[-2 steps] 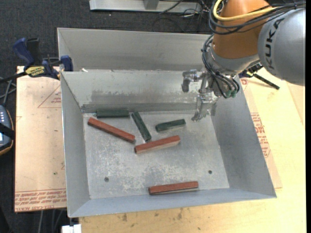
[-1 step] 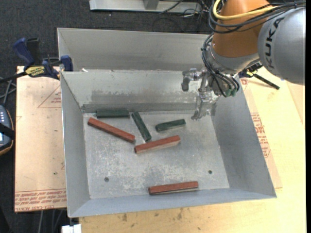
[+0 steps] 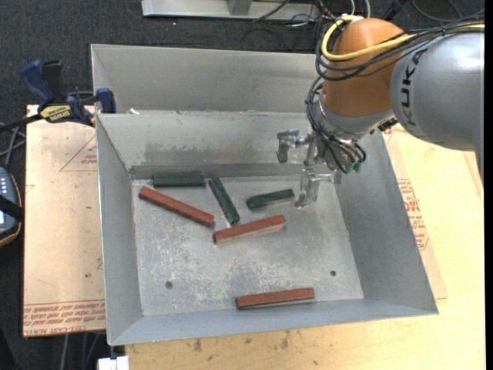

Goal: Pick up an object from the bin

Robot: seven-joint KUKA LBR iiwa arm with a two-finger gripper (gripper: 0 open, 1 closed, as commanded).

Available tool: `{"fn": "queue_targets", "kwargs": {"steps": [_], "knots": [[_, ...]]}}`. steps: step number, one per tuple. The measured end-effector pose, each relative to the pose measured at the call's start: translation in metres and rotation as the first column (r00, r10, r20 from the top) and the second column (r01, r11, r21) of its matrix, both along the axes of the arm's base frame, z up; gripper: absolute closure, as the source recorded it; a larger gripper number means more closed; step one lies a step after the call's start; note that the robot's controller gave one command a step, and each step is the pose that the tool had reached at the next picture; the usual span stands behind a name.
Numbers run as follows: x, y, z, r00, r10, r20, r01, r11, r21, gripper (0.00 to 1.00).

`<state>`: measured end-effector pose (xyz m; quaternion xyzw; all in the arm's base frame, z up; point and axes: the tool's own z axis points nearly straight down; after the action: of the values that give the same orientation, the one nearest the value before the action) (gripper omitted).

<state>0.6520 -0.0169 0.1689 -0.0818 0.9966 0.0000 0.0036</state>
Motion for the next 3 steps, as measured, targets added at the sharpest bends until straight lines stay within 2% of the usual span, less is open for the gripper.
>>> {"fn": "queue_targets", "kwargs": {"steps": [1, 2, 3], "knots": [[-0.0389, 0.0003, -0.0960, 0.992, 0.130, -0.002, -0.130, 0.992, 0.001, 1.00], [-0.0399, 0.0003, -0.0982, 0.991, 0.130, -0.004, -0.130, 0.991, 0.001, 0.00], [-0.0399, 0.0003, -0.0981, 0.991, 0.131, -0.003, -0.131, 0.991, 0.000, 0.00]]}}
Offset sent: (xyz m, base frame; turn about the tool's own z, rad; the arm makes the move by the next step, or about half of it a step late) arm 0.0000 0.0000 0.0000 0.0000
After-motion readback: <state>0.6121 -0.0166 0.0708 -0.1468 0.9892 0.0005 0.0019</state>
